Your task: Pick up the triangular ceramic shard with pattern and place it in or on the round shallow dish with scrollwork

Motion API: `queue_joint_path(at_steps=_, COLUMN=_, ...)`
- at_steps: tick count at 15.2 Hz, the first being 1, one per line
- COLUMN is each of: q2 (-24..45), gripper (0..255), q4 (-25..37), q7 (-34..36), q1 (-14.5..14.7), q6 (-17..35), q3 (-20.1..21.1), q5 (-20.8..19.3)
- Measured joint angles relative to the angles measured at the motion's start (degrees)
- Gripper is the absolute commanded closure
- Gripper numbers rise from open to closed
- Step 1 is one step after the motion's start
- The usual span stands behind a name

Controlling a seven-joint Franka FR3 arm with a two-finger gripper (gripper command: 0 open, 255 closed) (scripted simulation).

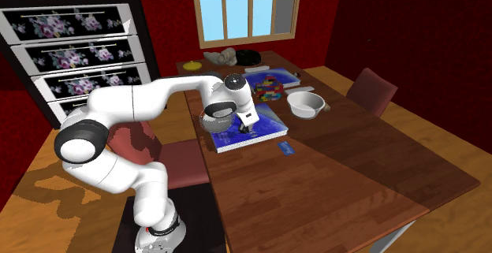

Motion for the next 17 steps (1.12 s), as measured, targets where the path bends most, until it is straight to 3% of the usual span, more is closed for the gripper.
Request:
queue_joint_path(at_steps=7, q2=0.0, gripper=255, q4=0.33, q7=0.11, q1=-0.04, q6=-0.32, q3=-0.05, q5=-0.11)
queue_joint_path(at_steps=17, q2=0.34, gripper=255, q4=7.62, q7=2.71, q1=-0.69, q6=-6.88, q3=-0.8, q5=-1.95)
